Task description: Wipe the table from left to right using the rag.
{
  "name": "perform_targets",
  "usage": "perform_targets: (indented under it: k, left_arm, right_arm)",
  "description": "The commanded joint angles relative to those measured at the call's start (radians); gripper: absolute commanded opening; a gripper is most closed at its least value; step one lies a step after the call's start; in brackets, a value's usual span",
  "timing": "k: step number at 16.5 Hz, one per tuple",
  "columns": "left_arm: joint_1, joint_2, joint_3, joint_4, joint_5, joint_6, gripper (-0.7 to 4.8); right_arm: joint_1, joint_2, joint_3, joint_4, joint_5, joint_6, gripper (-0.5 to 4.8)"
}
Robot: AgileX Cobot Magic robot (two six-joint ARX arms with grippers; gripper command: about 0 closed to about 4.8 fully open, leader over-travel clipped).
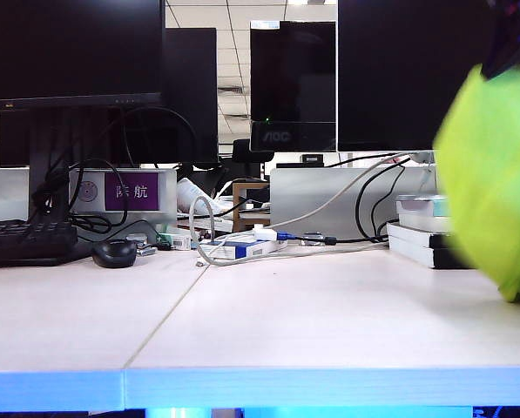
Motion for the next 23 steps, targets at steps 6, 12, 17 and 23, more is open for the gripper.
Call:
perform_targets:
  k: [6,12,17,23]
  left_arm:
    - [0.013,-0.018,0.006,0.005,0.052,0.058,3.51]
    - [0.023,-0.078,0.006,0.005,0.075,0.173,0.52]
    - [0.069,-0.265,0.006,-0.154,-0.045,0.334,0.51]
    - [0.072,-0.545,0.006,-0.481,-0.248,0.534,0.51]
  right_arm:
    - [0.000,-0.050,0.164,0.080,-0.102,0.000,2.20]
    - [0.001,-0.146,0.214,0.110,-0.140,0.003,-0.05]
    - [0.002,-0.352,0.085,-0.053,-0.177,0.065,-0.05]
    - [0.006,-0.718,-0.378,-0.071,-0.178,0.076,-0.05]
